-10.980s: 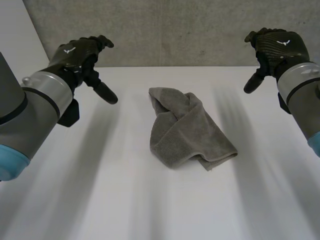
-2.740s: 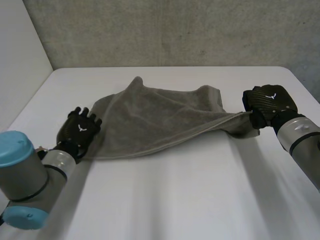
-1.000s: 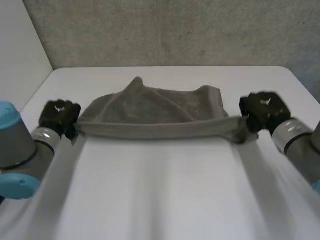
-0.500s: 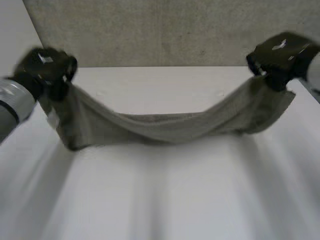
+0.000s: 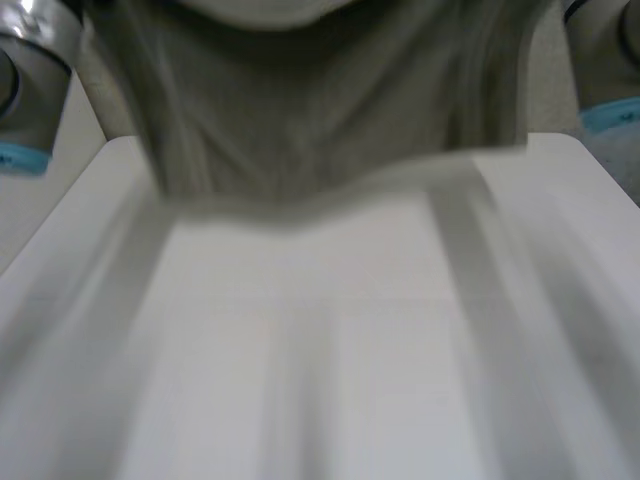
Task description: Fold the towel.
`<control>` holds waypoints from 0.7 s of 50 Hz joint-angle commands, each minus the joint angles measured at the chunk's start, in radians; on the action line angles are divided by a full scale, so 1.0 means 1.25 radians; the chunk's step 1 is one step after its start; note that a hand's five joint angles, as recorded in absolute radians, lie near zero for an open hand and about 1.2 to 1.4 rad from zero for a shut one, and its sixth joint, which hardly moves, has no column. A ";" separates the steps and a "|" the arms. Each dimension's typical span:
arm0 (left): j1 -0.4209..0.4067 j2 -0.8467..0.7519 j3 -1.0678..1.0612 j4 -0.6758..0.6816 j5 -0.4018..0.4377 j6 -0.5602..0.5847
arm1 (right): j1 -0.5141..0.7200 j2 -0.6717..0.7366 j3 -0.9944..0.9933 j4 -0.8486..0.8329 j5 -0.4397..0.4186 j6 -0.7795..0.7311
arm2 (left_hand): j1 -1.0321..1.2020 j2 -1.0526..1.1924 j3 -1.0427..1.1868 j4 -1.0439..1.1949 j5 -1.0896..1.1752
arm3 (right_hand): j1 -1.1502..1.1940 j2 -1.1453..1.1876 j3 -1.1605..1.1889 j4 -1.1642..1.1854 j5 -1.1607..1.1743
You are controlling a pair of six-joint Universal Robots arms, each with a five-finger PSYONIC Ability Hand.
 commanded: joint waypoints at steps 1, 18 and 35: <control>0.002 0.023 -0.042 0.098 0.016 -0.028 | -0.012 -0.009 0.024 0.099 -0.064 0.019 | -0.007 -0.088 -0.112 -0.088 -0.181 | 0.065 0.066 0.058 0.056 0.048; 0.097 -0.053 -0.539 0.084 0.150 -0.018 | -0.014 0.103 0.344 0.372 -0.146 -0.111 | -0.007 -0.088 -0.112 -0.088 -0.181 | 0.065 0.066 0.058 0.056 0.048; 0.200 0.247 -0.878 0.038 0.260 -0.011 | -0.088 -0.264 0.695 0.446 -0.190 -0.104 | -0.007 -0.088 -0.112 -0.088 -0.181 | 0.065 0.066 0.058 0.056 0.048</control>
